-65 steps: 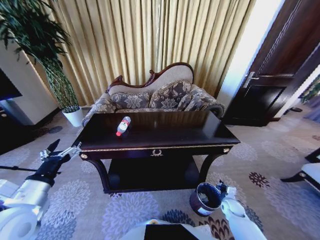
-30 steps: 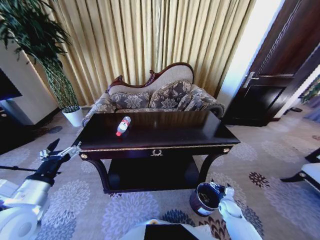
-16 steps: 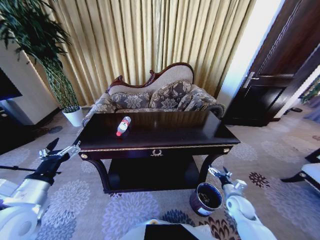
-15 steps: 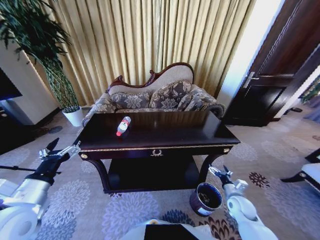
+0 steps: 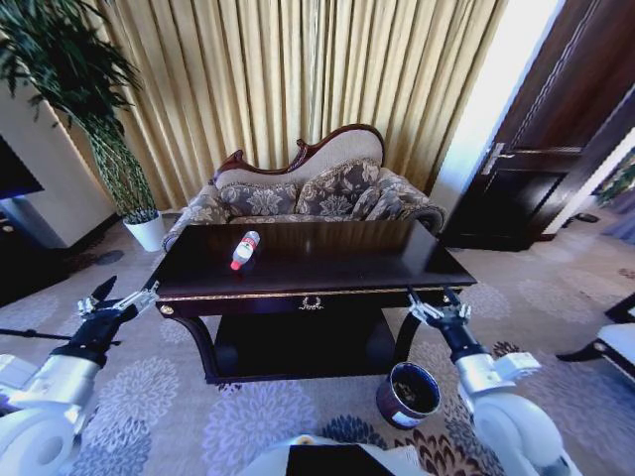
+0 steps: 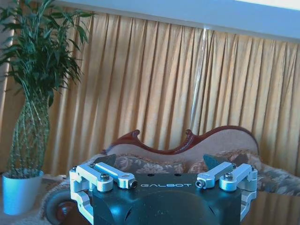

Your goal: Move to the front of the table and place the trash on the table into the trash bin.

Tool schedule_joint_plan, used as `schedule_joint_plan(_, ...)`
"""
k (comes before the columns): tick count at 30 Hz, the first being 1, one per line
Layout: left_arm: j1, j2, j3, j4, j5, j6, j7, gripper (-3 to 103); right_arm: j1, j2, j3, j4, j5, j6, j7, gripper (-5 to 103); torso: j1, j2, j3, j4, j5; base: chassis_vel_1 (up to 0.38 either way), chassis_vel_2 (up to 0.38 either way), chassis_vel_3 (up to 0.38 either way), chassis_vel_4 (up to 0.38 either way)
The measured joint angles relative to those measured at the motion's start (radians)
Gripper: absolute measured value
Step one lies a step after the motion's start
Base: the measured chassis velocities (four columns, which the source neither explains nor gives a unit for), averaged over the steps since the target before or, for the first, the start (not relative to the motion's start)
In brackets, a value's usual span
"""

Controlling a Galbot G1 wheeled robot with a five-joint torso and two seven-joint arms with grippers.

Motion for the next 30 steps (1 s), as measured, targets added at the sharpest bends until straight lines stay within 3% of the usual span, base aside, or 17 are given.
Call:
schedule_joint_plan(3,-0.005,0.005,-0.001,0.002,0.014,0.018,0.002,100,0.004,-0.015,-0.017,0.032,0.009,-0.076,0.012,100,0.0,0.0,0.0,-0.0002,0.0002,0.0,0.0,0.0,0.0)
schedule_joint_plan(7,-0.006,0.005,-0.003,-0.003,0.015,0.026,0.002,100,0.008,-0.034,-0.014,0.032,0.014,-0.094,0.013,100,0.0,0.0,0.0,-0.0002,0.0002,0.0,0.0,0.0,0.0)
schedule_joint_plan(30,-0.013,0.008,-0.002,-0.009,0.032,0.046,0.006,100,0.019,-0.04,-0.007,-0.007,-0.051,-0.092,0.012,100,0.0,0.0,0.0,-0.0002,0.0002,-0.004,0.005,0.005,-0.005)
